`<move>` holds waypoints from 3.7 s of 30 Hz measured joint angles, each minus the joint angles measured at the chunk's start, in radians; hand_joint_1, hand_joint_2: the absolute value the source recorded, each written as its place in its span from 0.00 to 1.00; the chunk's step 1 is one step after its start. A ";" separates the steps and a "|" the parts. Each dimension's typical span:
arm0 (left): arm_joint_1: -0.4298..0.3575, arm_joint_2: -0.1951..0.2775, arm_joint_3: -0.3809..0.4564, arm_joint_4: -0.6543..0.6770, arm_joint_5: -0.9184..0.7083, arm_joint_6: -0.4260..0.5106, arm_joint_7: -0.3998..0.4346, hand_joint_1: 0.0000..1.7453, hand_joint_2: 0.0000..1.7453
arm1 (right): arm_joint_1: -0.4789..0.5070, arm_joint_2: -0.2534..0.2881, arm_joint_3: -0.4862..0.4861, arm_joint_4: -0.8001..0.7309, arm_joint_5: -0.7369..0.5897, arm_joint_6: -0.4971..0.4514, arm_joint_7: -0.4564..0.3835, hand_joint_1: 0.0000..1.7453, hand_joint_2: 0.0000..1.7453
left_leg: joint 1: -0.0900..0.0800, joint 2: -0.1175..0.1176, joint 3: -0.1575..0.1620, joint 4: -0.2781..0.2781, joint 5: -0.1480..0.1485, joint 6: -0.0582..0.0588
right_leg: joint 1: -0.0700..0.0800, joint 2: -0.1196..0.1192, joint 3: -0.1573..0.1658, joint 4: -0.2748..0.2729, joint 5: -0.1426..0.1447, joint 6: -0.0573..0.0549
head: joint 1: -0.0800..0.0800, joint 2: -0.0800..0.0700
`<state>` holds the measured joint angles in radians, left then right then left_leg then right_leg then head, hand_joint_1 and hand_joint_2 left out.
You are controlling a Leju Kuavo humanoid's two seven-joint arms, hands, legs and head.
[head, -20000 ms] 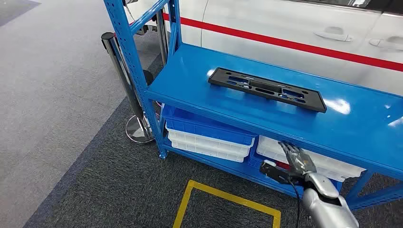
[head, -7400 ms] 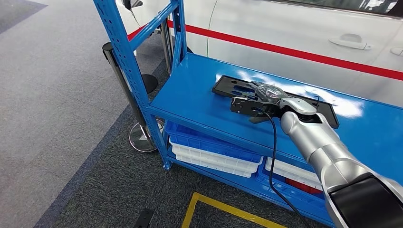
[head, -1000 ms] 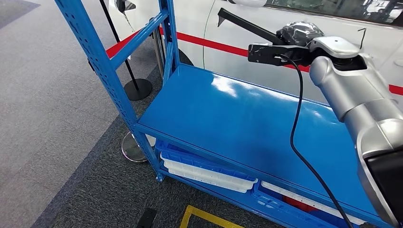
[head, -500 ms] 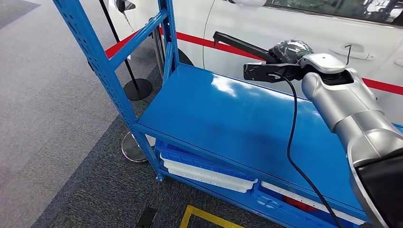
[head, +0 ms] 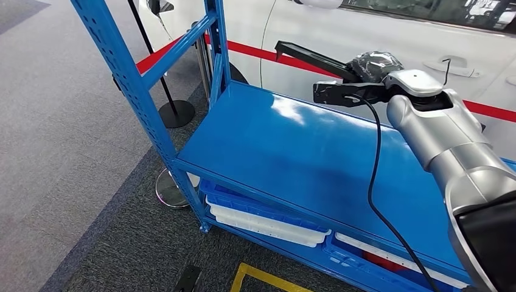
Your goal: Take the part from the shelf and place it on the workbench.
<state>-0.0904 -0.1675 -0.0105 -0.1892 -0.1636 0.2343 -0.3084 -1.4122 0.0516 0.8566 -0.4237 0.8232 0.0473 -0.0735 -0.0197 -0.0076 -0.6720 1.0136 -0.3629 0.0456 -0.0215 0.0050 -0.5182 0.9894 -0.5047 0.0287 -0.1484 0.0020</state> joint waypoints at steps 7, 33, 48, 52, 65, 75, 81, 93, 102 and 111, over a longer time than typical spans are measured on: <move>-0.004 0.000 -0.002 0.000 -0.015 -0.002 0.002 0.00 0.00 | 0.007 -0.014 0.004 -0.006 0.001 -0.009 0.006 1.00 1.00 | 0.005 0.003 0.010 -0.018 0.004 0.018 | 0.001 0.000 -0.145 0.278 -0.126 0.004 | 0.000 0.000; 0.002 0.000 -0.027 0.000 -0.054 0.025 -0.006 0.00 0.00 | -0.001 -0.016 0.015 -0.013 0.000 -0.008 0.017 1.00 1.00 | 0.024 0.002 0.090 0.005 -0.077 -0.026 | -0.002 -0.004 -0.124 0.050 0.082 0.003 | 0.000 0.000; -0.006 -0.004 -0.048 0.000 -0.070 0.020 0.013 0.00 0.00 | 0.003 -0.025 0.015 -0.005 -0.003 -0.010 0.022 1.00 1.00 | 0.014 0.002 -0.006 0.022 -0.011 -0.038 | 0.009 -0.008 -0.048 0.035 0.033 -0.031 | 0.000 0.000; -0.009 -0.003 -0.049 0.000 -0.072 0.020 0.017 0.00 0.00 | 0.003 -0.020 0.015 -0.005 -0.003 -0.010 0.027 1.00 1.00 | 0.024 0.002 -0.070 0.219 -0.164 -0.061 | 0.001 -0.012 -0.086 0.028 0.072 -0.047 | 0.000 0.000; -0.024 -0.002 -0.052 0.000 -0.088 0.007 0.023 0.00 0.00 | -0.008 -0.026 0.015 0.005 -0.006 -0.006 0.032 1.00 1.00 | 0.028 0.005 0.104 -0.008 -0.081 -0.013 | -0.002 -0.010 -0.180 0.088 0.078 0.008 | 0.000 0.000; -0.032 -0.005 -0.070 0.000 -0.106 -0.001 0.023 0.00 0.00 | -0.007 -0.028 0.015 0.012 -0.011 -0.007 0.038 1.00 1.00 | 0.018 0.006 0.008 0.007 -0.013 -0.010 | 0.003 -0.008 -0.095 0.167 0.031 -0.005 | 0.000 0.000; -0.031 -0.009 -0.073 0.000 -0.106 -0.001 0.023 0.00 0.00 | -0.009 -0.028 0.013 0.011 -0.013 -0.012 0.039 1.00 1.00 | 0.015 0.004 -0.010 0.009 0.008 -0.029 | 0.010 -0.010 -0.034 0.043 0.017 -0.023 | 0.000 0.000; -0.026 -0.008 -0.077 0.000 -0.117 -0.001 0.023 0.00 0.00 | 0.009 -0.037 0.012 0.011 -0.011 -0.032 0.045 1.00 1.00 | 0.028 0.002 0.127 0.044 -0.121 -0.055 | 0.007 -0.016 -0.156 0.037 0.129 -0.028 | 0.000 0.000; -0.018 -0.010 -0.078 0.000 -0.124 0.000 0.019 0.00 0.00 | 0.008 -0.049 0.010 0.011 -0.011 -0.018 0.047 1.00 1.00 | 0.027 0.011 0.079 -0.019 -0.053 -0.013 | 0.000 -0.009 -0.235 0.278 -0.042 0.009 | 0.000 0.000; -0.008 -0.011 -0.077 0.000 -0.121 0.008 0.011 0.00 0.00 | 0.024 -0.058 0.006 0.011 -0.025 -0.014 0.035 1.00 1.00 | 0.024 0.010 -0.008 0.014 0.006 -0.053 | 0.003 -0.006 -0.043 0.052 0.011 -0.015 | 0.000 0.000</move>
<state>-0.0985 -0.1788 -0.0879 -0.1891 -0.2848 0.2423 -0.2976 -1.3879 -0.0059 0.8623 -0.4126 0.7982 0.0338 -0.0387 0.0047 0.0020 -0.6802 1.0277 -0.3565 -0.0073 -0.0186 -0.0013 -0.5613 1.0410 -0.4934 0.0142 -0.1482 0.0019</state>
